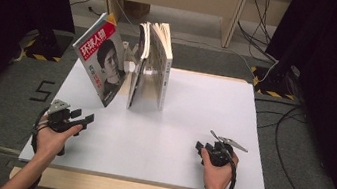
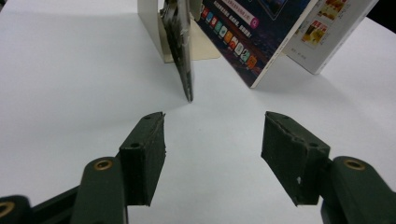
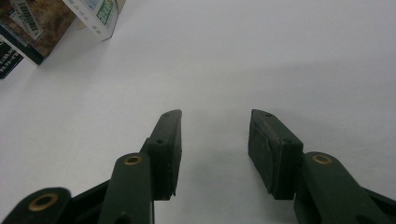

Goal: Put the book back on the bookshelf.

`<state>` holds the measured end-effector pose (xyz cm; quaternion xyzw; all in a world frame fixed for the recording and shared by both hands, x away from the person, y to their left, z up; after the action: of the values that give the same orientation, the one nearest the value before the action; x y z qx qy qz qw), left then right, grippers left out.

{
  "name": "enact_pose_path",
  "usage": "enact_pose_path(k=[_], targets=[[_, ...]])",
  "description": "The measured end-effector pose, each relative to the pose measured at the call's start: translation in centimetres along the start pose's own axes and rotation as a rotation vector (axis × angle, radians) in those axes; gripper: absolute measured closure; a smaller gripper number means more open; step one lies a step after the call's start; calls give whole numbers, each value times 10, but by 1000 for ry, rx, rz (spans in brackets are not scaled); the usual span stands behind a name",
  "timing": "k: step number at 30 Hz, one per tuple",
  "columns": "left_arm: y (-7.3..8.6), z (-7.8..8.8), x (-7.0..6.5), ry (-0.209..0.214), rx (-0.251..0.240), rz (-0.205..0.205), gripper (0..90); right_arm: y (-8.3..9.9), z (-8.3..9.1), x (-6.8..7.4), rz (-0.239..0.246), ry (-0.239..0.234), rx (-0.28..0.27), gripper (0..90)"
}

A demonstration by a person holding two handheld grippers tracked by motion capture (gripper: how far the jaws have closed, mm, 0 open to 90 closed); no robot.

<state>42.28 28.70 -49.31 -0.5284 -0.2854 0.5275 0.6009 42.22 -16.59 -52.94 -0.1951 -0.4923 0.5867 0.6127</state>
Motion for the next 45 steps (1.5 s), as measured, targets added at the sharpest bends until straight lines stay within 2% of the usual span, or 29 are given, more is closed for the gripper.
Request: enact_pose_path(k=[24,31,34,35,45], targets=[[20,13,28,-49,13,31,394,1,0,1,-1,4,0,548],[26,15,31,-58,9,47,396,0,0,0,6,2,-2,548],[29,15,31,-61,13,36,396,1,0,1,1,5,2,548],[30,15,31,-63,14,35,397,0,0,-1,25,7,2,547],[39,14,31,-63,32,27,397,1,0,0,25,5,0,545]])
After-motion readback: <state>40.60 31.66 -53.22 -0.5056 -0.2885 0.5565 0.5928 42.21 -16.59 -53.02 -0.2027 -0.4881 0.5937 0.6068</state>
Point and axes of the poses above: each handheld gripper's, and its own axes: z roughly backward along the jaws, y roughly out of its underside, x roughly to its left, the point moved 6 cm from there along -z, roughly forward along the jaws, and after that the axes turned 13 degrees about -x, right-handed, at the moved point
